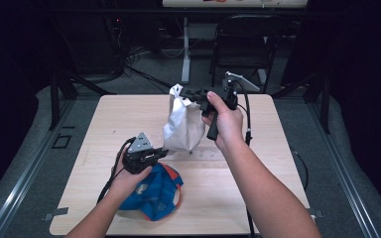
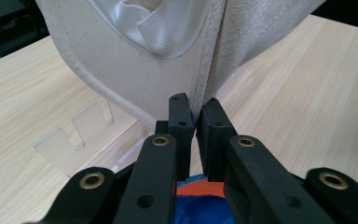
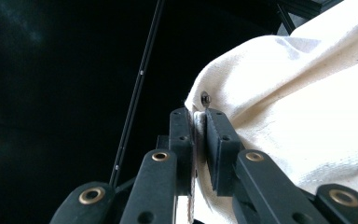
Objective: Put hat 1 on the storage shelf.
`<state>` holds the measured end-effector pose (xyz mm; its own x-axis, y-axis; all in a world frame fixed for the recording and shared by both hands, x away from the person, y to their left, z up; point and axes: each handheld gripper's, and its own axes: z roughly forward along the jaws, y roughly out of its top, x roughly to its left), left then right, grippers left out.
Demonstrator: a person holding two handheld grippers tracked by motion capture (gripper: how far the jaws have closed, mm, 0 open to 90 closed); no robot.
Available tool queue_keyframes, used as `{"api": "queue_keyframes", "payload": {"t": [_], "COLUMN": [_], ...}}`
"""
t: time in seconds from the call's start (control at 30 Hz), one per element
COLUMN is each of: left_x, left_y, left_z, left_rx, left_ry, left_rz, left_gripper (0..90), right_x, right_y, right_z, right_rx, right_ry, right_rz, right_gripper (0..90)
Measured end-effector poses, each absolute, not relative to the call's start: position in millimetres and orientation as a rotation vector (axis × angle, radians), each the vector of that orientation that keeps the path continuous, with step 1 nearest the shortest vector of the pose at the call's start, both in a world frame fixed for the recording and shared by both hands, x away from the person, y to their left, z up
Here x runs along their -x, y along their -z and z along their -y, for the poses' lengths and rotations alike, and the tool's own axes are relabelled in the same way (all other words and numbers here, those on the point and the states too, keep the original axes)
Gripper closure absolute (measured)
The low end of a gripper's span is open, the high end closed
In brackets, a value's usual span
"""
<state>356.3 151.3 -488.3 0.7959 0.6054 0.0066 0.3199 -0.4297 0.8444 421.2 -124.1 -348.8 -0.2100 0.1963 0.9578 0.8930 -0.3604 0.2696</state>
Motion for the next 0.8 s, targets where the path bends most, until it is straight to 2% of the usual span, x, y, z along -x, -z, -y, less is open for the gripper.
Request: {"api": "queue_keyframes", "payload": {"t": [0.3,0.8], "left_x": [-361,-349], "left_y": [498,519], "left_z": [-169,-174], "left_rx": [-2.01,-1.938], "left_ry": [-0.336,-0.354], "left_rz": [-0.743,-0.895], "left_gripper": [84.5,84.6], "right_x": [-426,-427], "right_y": [357,374], "right_z": [114,105], "right_rx": [1.495,1.531], "right_ry": [1.599,1.544], "right_rz": [1.303,1.38], "right_gripper": [82.0,81.1]}}
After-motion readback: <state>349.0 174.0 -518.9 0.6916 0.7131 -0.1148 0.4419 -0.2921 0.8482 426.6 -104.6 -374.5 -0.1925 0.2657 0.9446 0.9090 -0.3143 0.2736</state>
